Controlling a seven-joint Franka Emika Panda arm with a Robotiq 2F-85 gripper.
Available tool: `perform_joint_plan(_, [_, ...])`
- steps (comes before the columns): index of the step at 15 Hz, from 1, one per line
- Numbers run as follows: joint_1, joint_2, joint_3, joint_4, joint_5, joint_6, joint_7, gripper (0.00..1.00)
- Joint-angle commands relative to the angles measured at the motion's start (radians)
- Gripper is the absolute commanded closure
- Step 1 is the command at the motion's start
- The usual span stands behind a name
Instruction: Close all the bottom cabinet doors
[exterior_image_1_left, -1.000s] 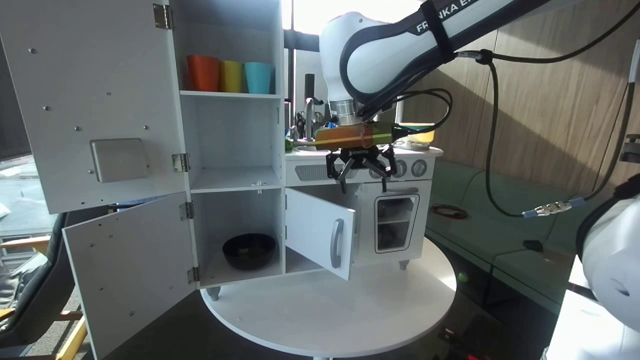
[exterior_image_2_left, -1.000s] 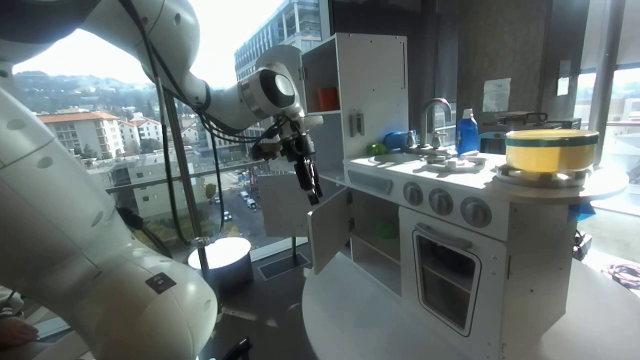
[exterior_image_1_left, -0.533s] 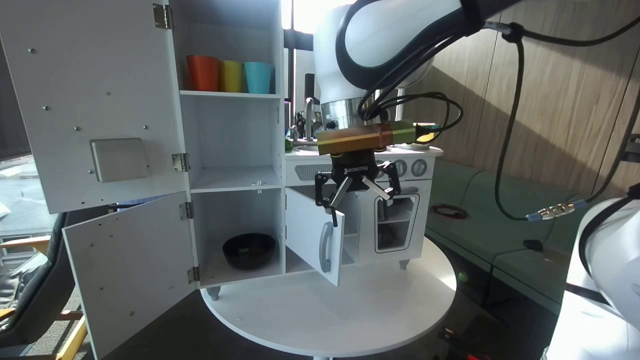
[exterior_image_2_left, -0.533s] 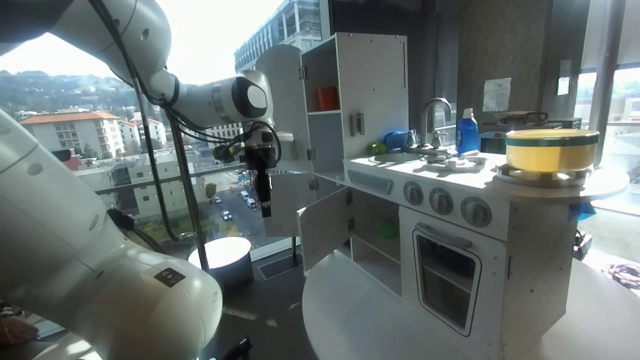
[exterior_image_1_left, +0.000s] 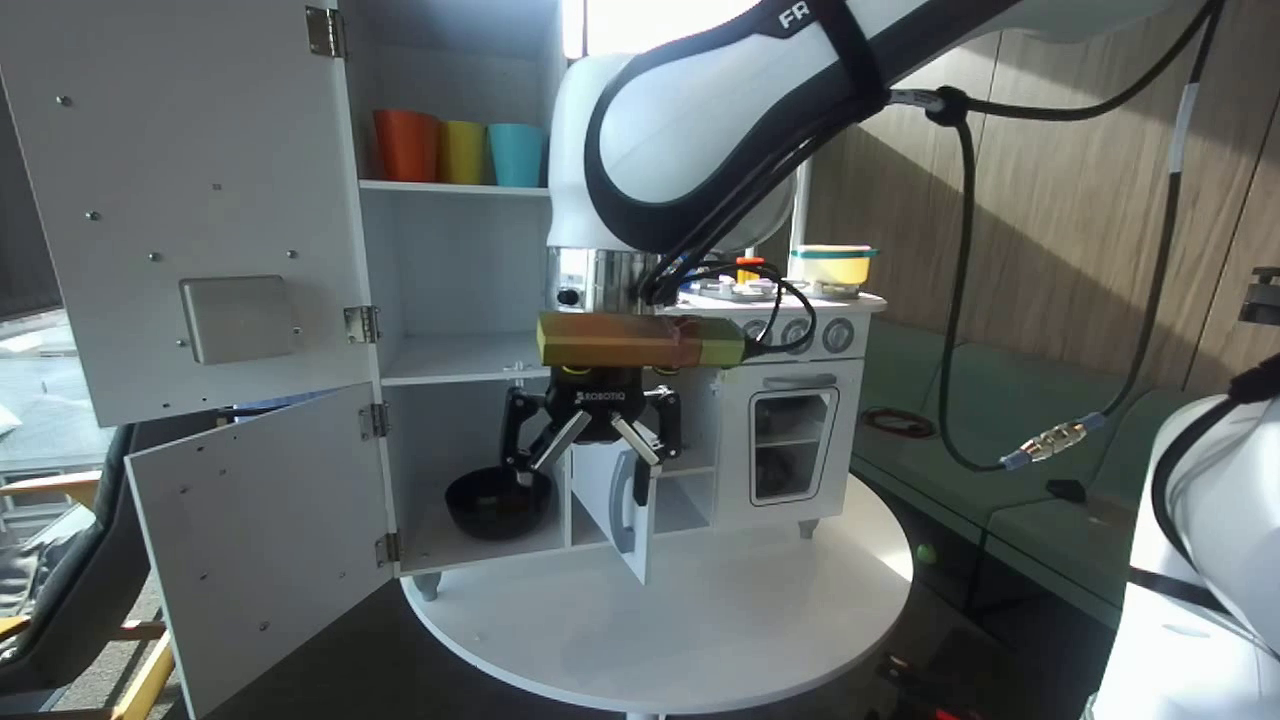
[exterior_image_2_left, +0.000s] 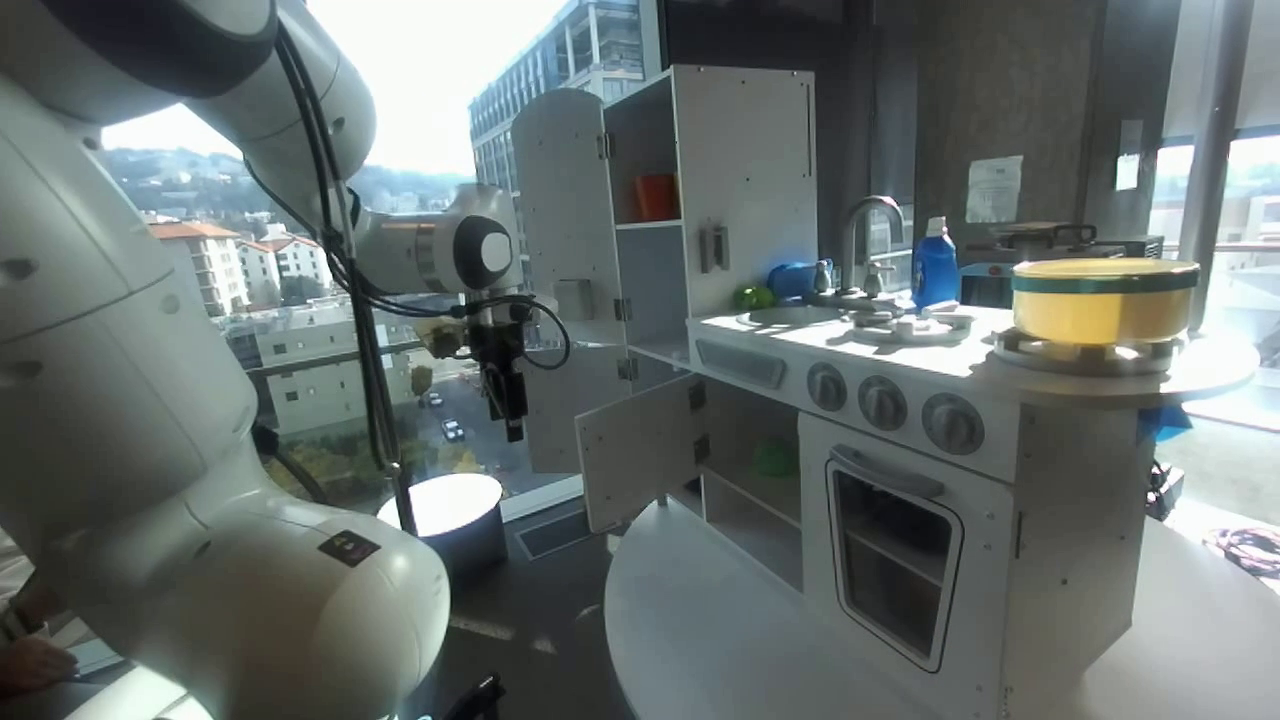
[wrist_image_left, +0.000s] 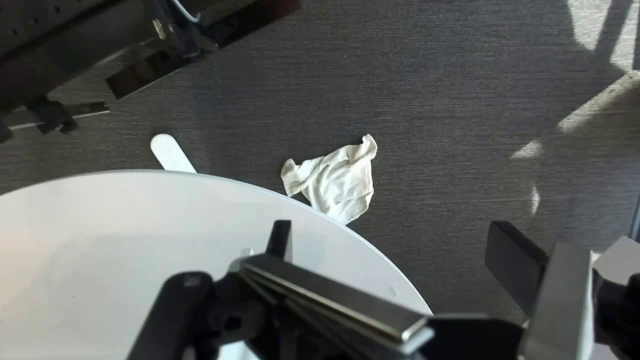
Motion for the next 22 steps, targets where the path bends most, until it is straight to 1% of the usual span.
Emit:
perform_joint_plan(1, [-0.018, 0.107, 0.009, 0.078, -0.027, 0.168, -0.021, 0.0])
perform_joint_plan(3, [-0.037, 0.138, 0.003, 0.093, -0.091, 0.248, -0.007, 0.0])
perform_joint_plan(5, [-0.065, 0.153, -0.005, 0.098, -0.198, 0.291, 0.017, 0.0])
perform_joint_plan(7, [-0.096, 0.153, -0.018, 0.093, -0.317, 0.284, 0.028, 0.0])
perform_joint_plan(8, [-0.107, 0.152, -0.026, 0.092, -0.36, 0.255, 0.024, 0.0])
perform_joint_plan(10, [-0.122, 0.141, -0.046, 0.077, -0.402, 0.224, 0.008, 0.0])
perform_joint_plan(12, [-0.131, 0.128, -0.067, 0.062, -0.414, 0.183, -0.01, 0.0])
perform_joint_plan(15, [-0.152, 0.118, -0.096, 0.037, -0.443, 0.193, 0.005, 0.0])
perform_joint_plan(16, [-0.163, 0.118, -0.105, 0.029, -0.455, 0.215, 0.028, 0.0])
perform_joint_plan(19, [-0.213, 0.094, -0.13, -0.011, -0.561, 0.343, 0.144, 0.0])
perform_joint_plan(21, [-0.255, 0.073, -0.143, -0.055, -0.657, 0.433, 0.229, 0.0])
perform_joint_plan(22, [-0.285, 0.066, -0.145, -0.078, -0.728, 0.474, 0.29, 0.0])
